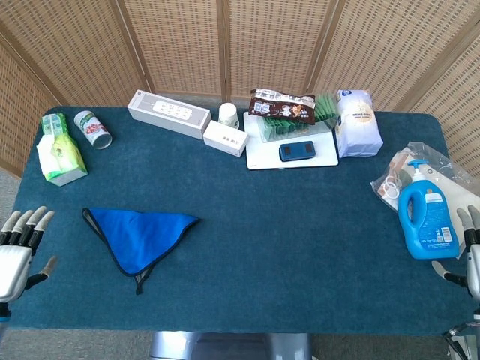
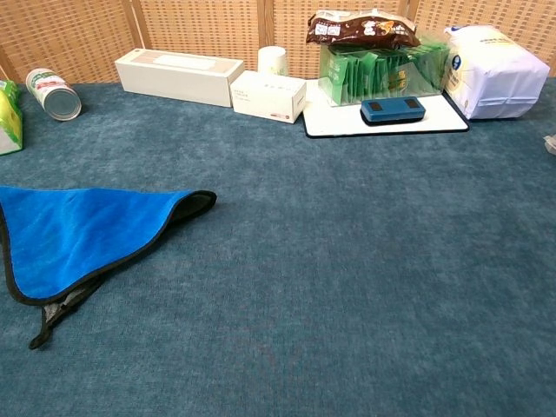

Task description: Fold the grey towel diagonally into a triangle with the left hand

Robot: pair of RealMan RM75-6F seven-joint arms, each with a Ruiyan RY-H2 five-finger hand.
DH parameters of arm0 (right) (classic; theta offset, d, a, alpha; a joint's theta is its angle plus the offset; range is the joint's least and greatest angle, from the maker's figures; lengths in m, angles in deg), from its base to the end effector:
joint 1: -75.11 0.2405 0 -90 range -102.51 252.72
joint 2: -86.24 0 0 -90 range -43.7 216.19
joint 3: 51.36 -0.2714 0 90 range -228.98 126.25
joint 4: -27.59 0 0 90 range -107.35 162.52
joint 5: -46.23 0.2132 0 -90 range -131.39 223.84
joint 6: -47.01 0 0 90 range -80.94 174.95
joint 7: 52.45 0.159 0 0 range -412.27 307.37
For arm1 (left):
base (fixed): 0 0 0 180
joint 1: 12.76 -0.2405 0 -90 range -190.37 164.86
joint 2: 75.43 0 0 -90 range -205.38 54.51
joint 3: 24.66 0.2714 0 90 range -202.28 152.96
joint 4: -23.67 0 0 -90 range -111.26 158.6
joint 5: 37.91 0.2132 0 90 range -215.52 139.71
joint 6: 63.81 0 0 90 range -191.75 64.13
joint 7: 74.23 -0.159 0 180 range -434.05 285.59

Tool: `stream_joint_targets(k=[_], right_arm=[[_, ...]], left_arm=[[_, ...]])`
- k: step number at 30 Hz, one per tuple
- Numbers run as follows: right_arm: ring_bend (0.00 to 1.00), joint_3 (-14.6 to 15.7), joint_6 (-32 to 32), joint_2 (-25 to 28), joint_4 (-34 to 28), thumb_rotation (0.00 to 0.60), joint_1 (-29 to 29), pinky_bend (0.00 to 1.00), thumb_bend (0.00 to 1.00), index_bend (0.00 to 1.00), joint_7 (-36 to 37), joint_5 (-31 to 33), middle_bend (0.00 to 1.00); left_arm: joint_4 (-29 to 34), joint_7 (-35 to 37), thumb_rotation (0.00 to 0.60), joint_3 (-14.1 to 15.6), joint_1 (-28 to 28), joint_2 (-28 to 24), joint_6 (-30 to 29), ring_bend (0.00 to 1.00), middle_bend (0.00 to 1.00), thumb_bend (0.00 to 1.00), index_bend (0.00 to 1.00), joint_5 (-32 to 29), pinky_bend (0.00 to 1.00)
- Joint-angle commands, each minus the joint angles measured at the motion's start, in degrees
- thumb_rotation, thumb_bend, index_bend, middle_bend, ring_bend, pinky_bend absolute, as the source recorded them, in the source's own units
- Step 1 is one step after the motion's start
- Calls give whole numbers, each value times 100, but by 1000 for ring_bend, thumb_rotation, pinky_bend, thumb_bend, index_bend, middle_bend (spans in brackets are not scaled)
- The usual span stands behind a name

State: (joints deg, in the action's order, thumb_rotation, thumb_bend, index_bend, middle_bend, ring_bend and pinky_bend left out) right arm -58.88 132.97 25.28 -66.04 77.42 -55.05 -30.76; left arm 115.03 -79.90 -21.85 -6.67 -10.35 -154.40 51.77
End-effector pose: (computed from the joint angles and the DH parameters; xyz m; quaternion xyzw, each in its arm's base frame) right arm -0.3474 -0.1970 0.2043 0.5303 -0.3828 0.3573 0.6668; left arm -0.3171 0.1831 0.1544 -0.6348 -0.3368 -0.3766 0.5846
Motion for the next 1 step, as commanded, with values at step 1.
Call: stream_joint_targets(k=[1], right_arm=[[0,17,36,36,-32,600,-25,0,0,0,41,-57,0]], left_arm=[[-25,41,600,3,-33,-2,-49,0,0,407,0,103,0]])
